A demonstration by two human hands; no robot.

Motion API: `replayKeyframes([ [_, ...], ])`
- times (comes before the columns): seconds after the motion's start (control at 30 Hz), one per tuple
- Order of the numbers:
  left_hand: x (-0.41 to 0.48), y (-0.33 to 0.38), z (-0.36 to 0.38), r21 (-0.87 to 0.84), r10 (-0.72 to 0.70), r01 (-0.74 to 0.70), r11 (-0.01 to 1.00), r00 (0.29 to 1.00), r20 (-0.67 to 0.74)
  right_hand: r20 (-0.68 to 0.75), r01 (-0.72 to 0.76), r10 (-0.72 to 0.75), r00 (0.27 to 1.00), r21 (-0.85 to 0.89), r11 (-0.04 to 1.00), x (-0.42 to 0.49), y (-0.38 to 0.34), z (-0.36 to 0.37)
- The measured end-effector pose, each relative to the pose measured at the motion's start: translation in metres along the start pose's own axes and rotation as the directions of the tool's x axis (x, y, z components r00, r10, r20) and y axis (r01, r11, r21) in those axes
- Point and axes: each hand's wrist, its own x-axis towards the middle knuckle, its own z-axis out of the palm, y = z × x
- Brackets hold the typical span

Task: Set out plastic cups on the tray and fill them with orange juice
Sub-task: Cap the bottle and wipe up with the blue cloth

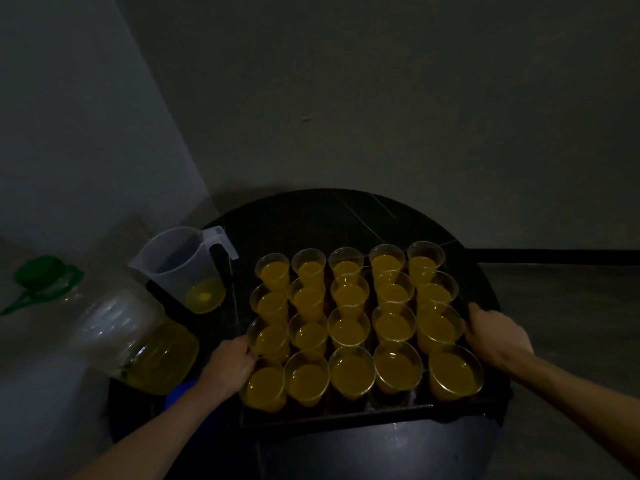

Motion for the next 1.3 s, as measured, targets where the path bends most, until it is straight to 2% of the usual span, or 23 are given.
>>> replayKeyframes([
  [0.43,0.0,0.003,0.001,0.1,0.087,-0.086,0.991,0.996,-0.002,0.025,0.028,-0.029,0.999,0.073,0.997,0.005,0.002,-0.001],
  [0.7,0.002,-0.006,-0.003,0.097,0.136,-0.136,0.986,0.991,0.009,0.039,0.031,-0.035,0.999,0.09,0.995,0.008,0.004,0.001],
  [0.9,-0.001,0.001,-0.001,0.114,0.135,-0.135,0.984,0.991,0.008,-0.012,0.027,-0.026,1.0,0.079,0.996,0.006,0.002,0.003],
  [1.3,0.0,-0.006,0.002,0.153,0.156,-0.153,0.976,0.988,-0.008,-0.022,0.046,-0.044,0.999,0.102,0.994,0.01,0.005,0.003],
])
